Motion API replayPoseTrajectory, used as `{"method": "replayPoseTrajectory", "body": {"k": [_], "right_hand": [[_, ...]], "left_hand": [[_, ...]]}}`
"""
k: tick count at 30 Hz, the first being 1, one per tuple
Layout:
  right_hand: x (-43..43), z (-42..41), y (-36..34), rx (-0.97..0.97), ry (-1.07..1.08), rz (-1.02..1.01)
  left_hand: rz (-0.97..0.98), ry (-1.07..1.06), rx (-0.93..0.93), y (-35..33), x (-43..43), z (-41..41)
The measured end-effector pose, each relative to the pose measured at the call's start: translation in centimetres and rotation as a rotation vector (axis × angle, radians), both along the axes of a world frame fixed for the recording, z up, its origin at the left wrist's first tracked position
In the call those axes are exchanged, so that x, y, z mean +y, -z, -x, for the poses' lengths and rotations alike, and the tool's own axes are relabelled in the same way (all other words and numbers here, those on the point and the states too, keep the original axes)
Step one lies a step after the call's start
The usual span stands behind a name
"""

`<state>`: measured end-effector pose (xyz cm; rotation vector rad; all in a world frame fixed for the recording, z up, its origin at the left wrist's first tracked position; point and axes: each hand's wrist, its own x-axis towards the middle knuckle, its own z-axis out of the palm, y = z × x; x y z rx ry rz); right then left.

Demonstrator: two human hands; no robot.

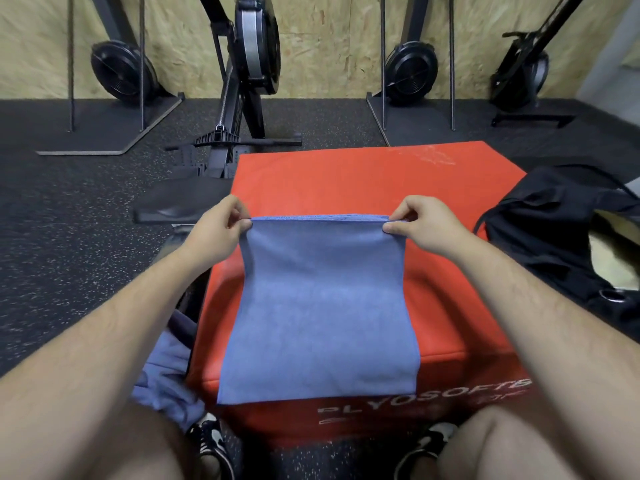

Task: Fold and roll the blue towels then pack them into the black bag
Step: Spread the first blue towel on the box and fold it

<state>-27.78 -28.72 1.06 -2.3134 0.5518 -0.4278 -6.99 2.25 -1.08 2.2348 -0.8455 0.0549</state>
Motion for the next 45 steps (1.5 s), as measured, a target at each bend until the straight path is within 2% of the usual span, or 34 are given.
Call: {"method": "replayPoseTrajectory", "body": {"k": [3,6,9,14,20,23,29,34,42,45], "right_hand": [[1.2,2.1,-1.4,-0.033,-0.029,0.011],[1.9,4.4,-4.6,0.031,-0.123,0.114],[2.4,6.3,-9.0,0.104,-0.186,0.164],[3.2,6.1,-14.6,0.119,-0.156,0.190],[2.7,1.7,-18.1,0.010,-0.022,0.140],[2.2,0.5,-19.7,-0.109,0.064,0.126],[1.0,-0.7,-21.5,-0.271,0.160,0.282],[1.0,0.3,-17.3,-0.257,0.146,0.290],[2.5,4.7,-1.4,0.068,0.038,0.210],[3.2,6.5,2.8,0.135,-0.072,0.135]], "left_hand": [[-0.045,0.015,-0.061,-1.9,1.5,1.3],[-0.145,0.075,-0.138,-4.6,3.2,2.8],[-0.141,0.079,-0.084,-8.3,4.4,4.3],[-0.082,0.014,-0.048,-14.1,3.8,4.3],[0.047,-0.028,0.012,-18.4,0.8,1.4],[0.088,-0.062,-0.066,-20.3,-0.5,0.5],[0.196,-0.072,-0.268,-22.5,-2.0,-0.6],[0.160,-0.033,-0.253,-18.2,-1.7,0.0],[-0.138,0.016,-0.053,-2.4,2.0,2.6],[-0.167,0.057,0.053,1.3,3.1,4.3]]}}
